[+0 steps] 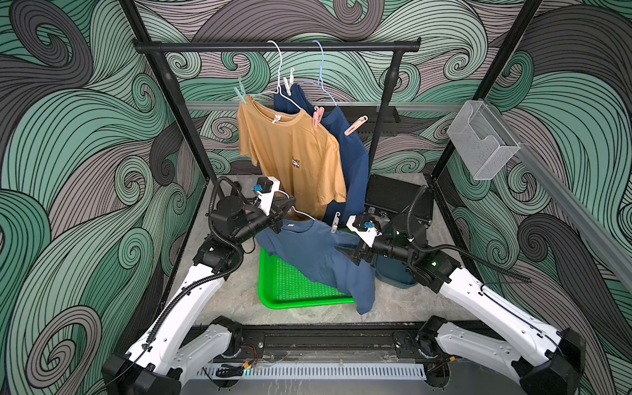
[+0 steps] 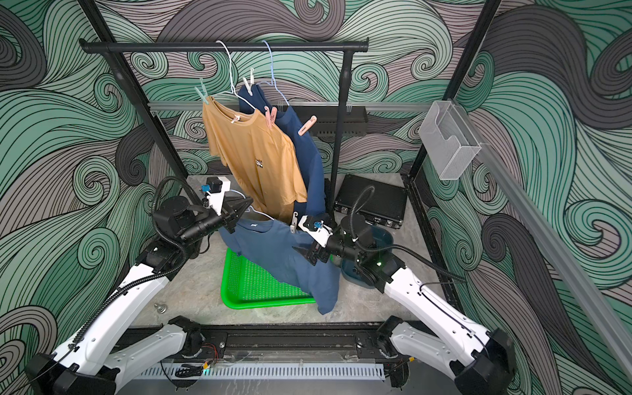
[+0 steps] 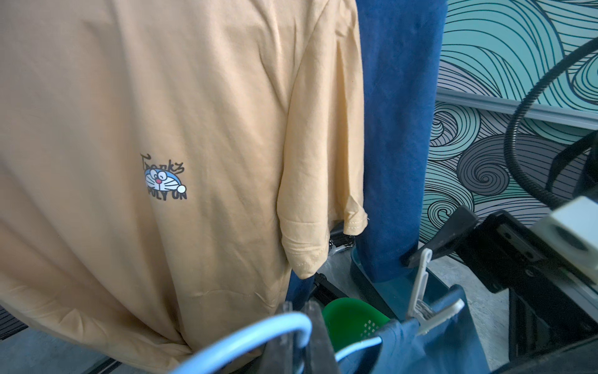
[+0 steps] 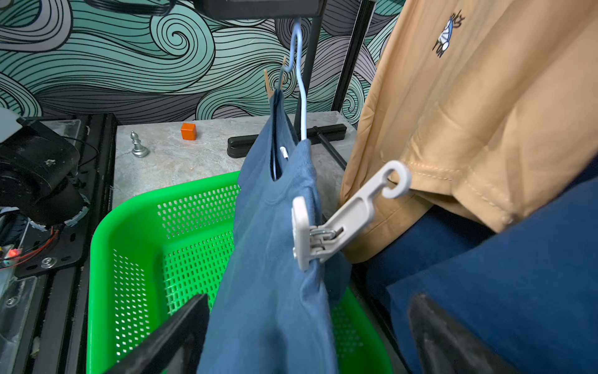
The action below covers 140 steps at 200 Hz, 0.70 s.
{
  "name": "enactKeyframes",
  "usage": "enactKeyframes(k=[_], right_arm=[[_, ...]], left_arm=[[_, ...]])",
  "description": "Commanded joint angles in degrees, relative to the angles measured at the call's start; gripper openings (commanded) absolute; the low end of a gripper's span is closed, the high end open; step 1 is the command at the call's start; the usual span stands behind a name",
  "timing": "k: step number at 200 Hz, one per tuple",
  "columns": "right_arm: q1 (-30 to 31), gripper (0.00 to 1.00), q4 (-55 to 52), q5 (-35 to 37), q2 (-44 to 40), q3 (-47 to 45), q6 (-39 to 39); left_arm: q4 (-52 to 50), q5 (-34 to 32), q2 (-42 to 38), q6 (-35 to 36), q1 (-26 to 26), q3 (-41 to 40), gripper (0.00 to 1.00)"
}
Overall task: Remove the clothespins securing t-shirts to the hanger
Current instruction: Pick up the hanger from the clothes rail, then remove the clothespin from the hanger.
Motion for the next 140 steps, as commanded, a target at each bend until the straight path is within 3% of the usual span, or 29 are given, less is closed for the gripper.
enactKeyframes(k=[1,71,140], right_arm=[[-0.31,0.99,-0.93,1.49,-1.63,-0.68,-0.61],[-1.09,0.99,-11.77,-5.40,2.83,11.18,2.32],[-1.10,0.85,-13.62,-10.64,7.81,17.33,6.57]], left_arm=[[0.79,-0.57,-0.98,-0.29,-0.28,1.90,0.00],[0.66,0.72,-4.31,1.03,-0.62,2.58,0.00],[-0.07,0.28,-5.35,1.90,-1.10,2.43,0.00]])
